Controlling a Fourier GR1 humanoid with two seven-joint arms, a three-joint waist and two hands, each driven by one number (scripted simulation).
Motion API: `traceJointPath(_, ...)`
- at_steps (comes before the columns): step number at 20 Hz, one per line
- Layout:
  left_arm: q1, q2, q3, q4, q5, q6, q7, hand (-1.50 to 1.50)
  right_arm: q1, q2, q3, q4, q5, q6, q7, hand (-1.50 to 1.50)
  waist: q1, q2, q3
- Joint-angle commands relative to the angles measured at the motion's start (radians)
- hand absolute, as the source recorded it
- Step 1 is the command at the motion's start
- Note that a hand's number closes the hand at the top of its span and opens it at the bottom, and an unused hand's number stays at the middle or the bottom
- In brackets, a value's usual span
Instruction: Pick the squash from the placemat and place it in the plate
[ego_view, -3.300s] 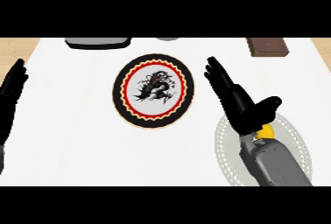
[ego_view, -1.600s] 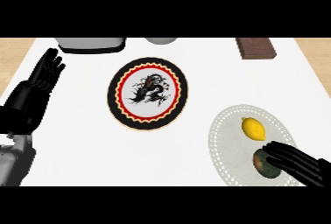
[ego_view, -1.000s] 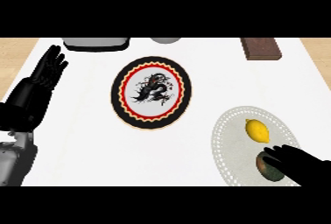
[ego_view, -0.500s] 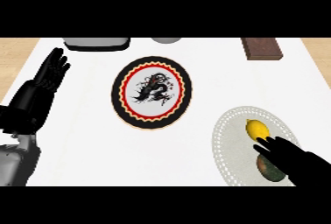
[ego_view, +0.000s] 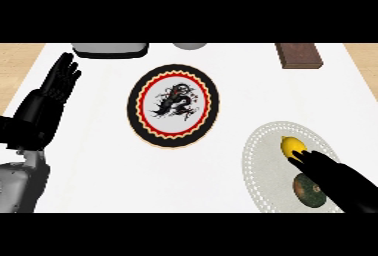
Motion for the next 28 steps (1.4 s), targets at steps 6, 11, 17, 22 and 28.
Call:
traceJointPath(6, 0.029, -0.027, 0.040, 0.042, -0.031, -0.047, -0.072, 0.00, -0.076, 0.132, 0.004, 0.204, 0.115, 0.044, -0.059, -1.50, 0.002, 0.000, 0.000)
traceJointPath(11, -0.006, -0.012, 0.061, 0.001, -0.014, -0.076, 0.021, 0.00, -0.153, 0.215, -0.002, 0.264, 0.203, 0.053, -0.009, -1.50, 0.005, 0.000, 0.000)
traceJointPath(17, -0.034, -0.059, 0.030, 0.041, -0.073, -0.037, -0.017, 0.00, -0.094, 0.243, -0.044, 0.298, 0.207, -0.232, -0.196, 1.50, 0.000, 0.001, 0.001)
traceJointPath(22, 0.033, -0.036, 0.067, -0.044, -0.029, -0.078, 0.019, 0.00, -0.097, 0.256, -0.086, 0.277, 0.242, -0.353, -0.253, 1.50, 0.004, -0.001, 0.000)
traceJointPath(28, -0.063, -0.082, -0.006, 0.002, -0.054, -0.089, -0.019, 0.00, -0.532, 0.201, -0.270, 0.617, 0.137, -0.221, -0.331, 1.50, 0.116, 0.045, 0.006)
